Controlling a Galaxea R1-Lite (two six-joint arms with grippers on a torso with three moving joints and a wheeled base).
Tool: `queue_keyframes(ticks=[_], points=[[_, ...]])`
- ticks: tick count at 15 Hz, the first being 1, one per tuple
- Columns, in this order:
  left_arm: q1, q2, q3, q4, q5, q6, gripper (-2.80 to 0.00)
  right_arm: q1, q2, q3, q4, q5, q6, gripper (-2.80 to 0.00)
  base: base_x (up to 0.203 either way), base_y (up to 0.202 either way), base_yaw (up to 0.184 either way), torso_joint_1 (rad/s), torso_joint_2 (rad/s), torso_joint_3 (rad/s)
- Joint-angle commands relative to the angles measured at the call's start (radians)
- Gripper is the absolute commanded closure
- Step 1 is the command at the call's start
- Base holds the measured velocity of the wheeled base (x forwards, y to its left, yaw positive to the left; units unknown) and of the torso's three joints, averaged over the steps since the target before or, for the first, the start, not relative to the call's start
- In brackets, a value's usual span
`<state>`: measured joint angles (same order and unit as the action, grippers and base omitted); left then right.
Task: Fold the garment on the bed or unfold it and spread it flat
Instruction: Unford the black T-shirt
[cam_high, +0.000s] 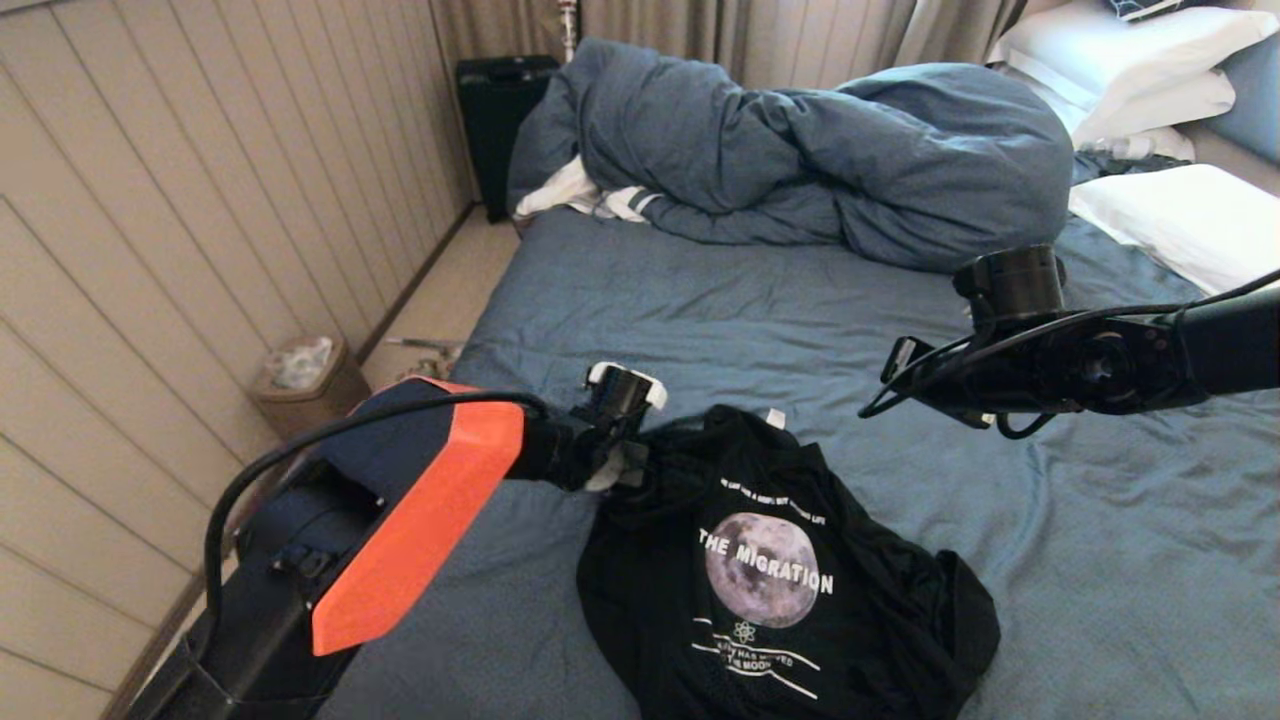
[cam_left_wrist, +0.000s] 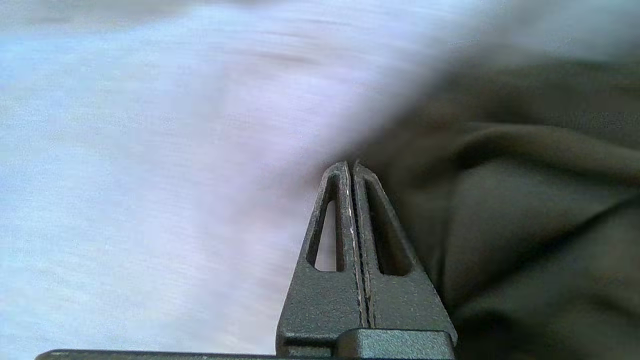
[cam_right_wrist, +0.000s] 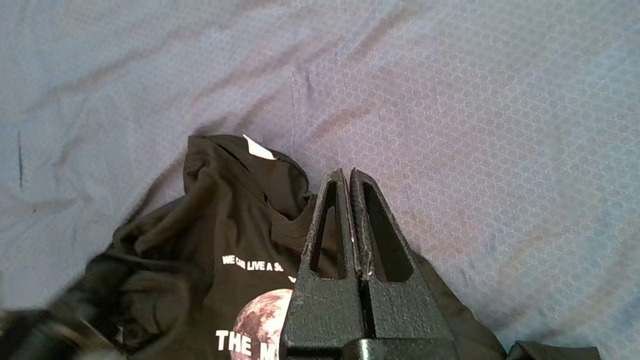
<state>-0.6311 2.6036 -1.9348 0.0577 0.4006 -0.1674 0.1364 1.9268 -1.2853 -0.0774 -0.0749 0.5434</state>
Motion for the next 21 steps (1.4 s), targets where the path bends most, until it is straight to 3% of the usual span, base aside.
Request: queue_keyframes(ticks=[1, 4, 8, 13, 18, 21], points=[[0.068, -0.009, 0.0, 0.0, 0.003, 0.0, 0.0, 0.002, -0.005, 0.003, -0.001, 0.0, 0.003, 0.0, 0.0, 0.0, 0.0, 0.0, 0.0, 0.0], [0.13, -0.039, -0.008, -0.02, -0.001, 0.003, 0.0, 0.003, -0.011, 0.012, -0.002, 0.0, 0.003, 0.0, 0.0, 0.0, 0.0, 0.0, 0.0, 0.0], [0.132, -0.108, -0.004, -0.004, -0.002, -0.033, 0.0, 0.003, -0.012, 0.016, -0.002, 0.0, 0.003, 0.0, 0.0, 0.0, 0.0, 0.0, 0.0, 0.0], [-0.085, -0.129, 0.005, 0.118, -0.026, -0.166, 0.0, 0.002, -0.008, 0.019, -0.003, 0.0, 0.003, 0.0, 0.0, 0.0, 0.0, 0.0, 0.0, 0.0], [-0.226, -0.123, 0.004, 0.087, -0.028, -0.182, 0.0, 0.0, -0.006, 0.024, -0.004, 0.0, 0.003, 0.0, 0.0, 0.0, 0.0, 0.0, 0.0, 0.0], [-0.26, -0.134, 0.005, 0.061, -0.014, -0.182, 0.0, 0.0, -0.004, 0.029, -0.007, 0.0, 0.001, 0.0, 0.0, 0.0, 0.0, 0.0, 0.0, 0.0]])
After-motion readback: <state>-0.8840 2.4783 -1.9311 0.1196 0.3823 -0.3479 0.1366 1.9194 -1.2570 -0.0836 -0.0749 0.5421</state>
